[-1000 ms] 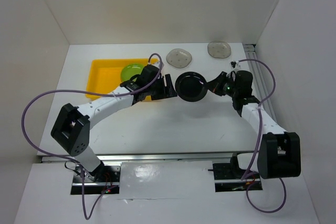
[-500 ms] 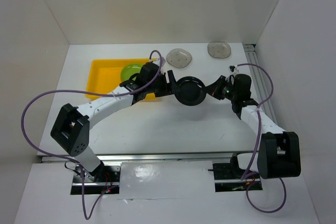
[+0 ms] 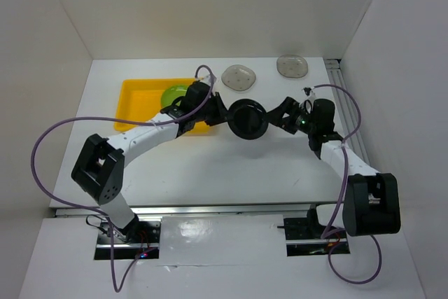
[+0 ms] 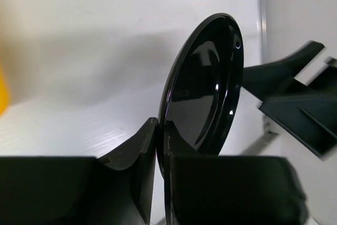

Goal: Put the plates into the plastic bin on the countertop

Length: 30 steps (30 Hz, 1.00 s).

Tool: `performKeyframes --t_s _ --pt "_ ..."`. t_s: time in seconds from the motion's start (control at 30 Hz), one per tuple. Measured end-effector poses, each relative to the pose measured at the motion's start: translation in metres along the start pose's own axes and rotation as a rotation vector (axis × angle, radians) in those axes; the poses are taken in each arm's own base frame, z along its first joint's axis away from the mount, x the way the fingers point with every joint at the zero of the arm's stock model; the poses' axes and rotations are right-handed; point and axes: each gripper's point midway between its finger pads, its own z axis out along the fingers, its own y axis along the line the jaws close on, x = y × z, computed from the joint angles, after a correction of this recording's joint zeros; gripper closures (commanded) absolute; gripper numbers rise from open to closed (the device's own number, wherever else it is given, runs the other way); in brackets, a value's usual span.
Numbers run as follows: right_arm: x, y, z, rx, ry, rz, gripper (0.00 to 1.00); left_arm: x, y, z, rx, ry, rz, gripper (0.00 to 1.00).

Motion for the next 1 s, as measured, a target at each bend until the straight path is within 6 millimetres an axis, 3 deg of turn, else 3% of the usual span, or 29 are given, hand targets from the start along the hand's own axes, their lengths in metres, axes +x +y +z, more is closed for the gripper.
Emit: performKeyframes --t_s 0.17,0.37,0.47,0.57,0.7,0.73,0.83,0.87,0.93,1.0 --pt "-0.007 -0.023 0.005 0.144 -0.037 -0.023 0.00 -0.031 0.060 -0.018 -0.209 -0.073 -0.064 1.00" --pt "0.001 -0.059 0.015 0.252 -0.020 0.023 0.00 -0.124 0.153 -0.077 -0.358 -0.317 -0.226 1.00" --pt "0.009 -0.069 0.020 0.273 0.005 0.043 0.00 -0.147 0.192 -0.091 -0.376 -0.386 -0.287 1.00" --pt "0.012 -0.073 0.027 0.262 0.024 0.051 0.00 -0.153 0.223 -0.083 -0.387 -0.383 -0.326 1.00" --pt "0.006 -0.085 0.041 0.275 0.022 0.051 0.00 -0.139 0.257 -0.051 -0.414 -0.307 -0.363 1.00" --pt "0.002 -0.089 0.046 0.284 0.017 0.049 0.00 -0.132 0.264 -0.044 -0.423 -0.283 -0.376 0.82" --pt "-0.015 -0.102 0.070 0.299 0.010 0.039 0.00 -0.128 0.271 -0.039 -0.428 -0.269 -0.384 0.49" --pt "-0.022 -0.109 0.082 0.302 0.010 0.038 0.00 -0.127 0.271 -0.039 -0.431 -0.268 -0.382 0.25" --pt "-0.035 -0.122 0.105 0.306 0.011 0.036 0.01 -0.129 0.270 -0.039 -0.422 -0.273 -0.380 0.05" --pt "-0.044 -0.133 0.130 0.295 0.012 0.038 0.07 -0.129 0.270 -0.039 -0.431 -0.275 -0.381 0.00"
